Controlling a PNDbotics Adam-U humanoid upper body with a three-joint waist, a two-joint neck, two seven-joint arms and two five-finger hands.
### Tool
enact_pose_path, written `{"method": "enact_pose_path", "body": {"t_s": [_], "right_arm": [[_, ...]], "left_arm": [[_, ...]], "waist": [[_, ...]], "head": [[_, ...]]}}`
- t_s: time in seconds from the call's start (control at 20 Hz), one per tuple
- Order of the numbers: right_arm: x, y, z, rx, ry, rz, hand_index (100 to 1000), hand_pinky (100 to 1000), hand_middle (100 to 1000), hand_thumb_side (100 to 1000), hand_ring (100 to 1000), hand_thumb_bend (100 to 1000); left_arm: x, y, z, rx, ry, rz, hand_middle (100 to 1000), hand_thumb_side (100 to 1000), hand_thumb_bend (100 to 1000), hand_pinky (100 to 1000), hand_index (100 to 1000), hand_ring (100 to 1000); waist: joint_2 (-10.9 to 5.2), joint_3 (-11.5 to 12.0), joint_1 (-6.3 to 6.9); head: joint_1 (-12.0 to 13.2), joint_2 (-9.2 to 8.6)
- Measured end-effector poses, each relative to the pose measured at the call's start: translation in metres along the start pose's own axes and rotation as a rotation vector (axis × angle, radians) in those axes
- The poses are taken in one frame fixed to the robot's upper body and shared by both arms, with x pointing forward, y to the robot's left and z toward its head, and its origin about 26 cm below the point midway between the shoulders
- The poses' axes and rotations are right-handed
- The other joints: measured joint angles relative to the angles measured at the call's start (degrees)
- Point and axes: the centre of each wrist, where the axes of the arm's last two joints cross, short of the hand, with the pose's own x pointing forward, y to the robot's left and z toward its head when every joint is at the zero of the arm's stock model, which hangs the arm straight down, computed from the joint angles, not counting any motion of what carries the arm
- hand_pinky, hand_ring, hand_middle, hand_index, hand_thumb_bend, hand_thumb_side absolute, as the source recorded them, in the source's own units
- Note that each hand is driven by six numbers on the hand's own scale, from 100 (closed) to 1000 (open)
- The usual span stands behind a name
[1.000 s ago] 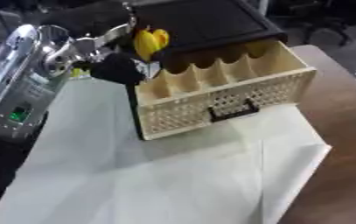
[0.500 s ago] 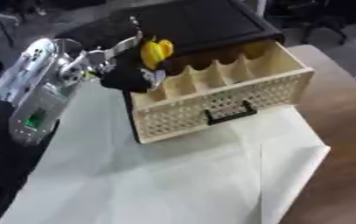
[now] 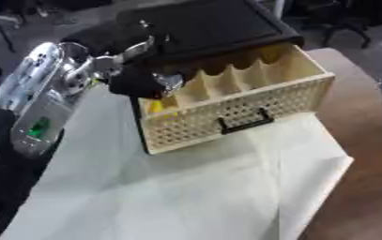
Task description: Pick up objects from table and place into drawer.
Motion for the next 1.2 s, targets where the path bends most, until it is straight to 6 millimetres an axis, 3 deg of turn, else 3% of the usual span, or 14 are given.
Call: {"method": "enact_pose_path", "body": {"t_s": [0.35,0.55,0.7,0.85,1.2], "right_arm": [[0.0,0.0,0.0,0.0,0.002,-0.001,845,748,617,1000,700,100],[0.0,0.0,0.0,0.0,0.002,-0.001,845,748,619,1000,703,100],[0.0,-0.001,0.0,-0.001,0.002,0.001,845,749,619,1000,703,100],[-0.002,-0.002,0.001,-0.001,0.005,0.009,844,749,622,1000,707,100],[-0.002,-0.004,-0.003,0.007,-0.02,0.024,841,750,626,1000,711,100]], "left_arm": [[0.003,0.005,0.002,0.015,-0.008,-0.013,622,850,177,587,896,696],[0.003,0.022,0.012,0.115,-0.007,0.005,571,858,100,563,859,644],[0.001,0.039,0.031,0.284,0.013,0.059,543,835,100,551,827,617],[-0.005,0.052,0.055,0.461,0.061,0.12,544,868,100,529,841,600],[-0.016,0.059,0.107,0.813,0.187,0.271,550,924,100,535,843,595]], "waist": [[-0.4,0.2,-0.13],[-0.78,0.4,-0.42],[-1.0,0.8,-0.65],[-1.08,1.3,-1.15],[-1.58,2.6,-2.46]], "head": [[-0.2,0.04],[-0.5,0.53],[-0.8,0.96],[-1.2,1.54],[-1.0,3.83]]}}
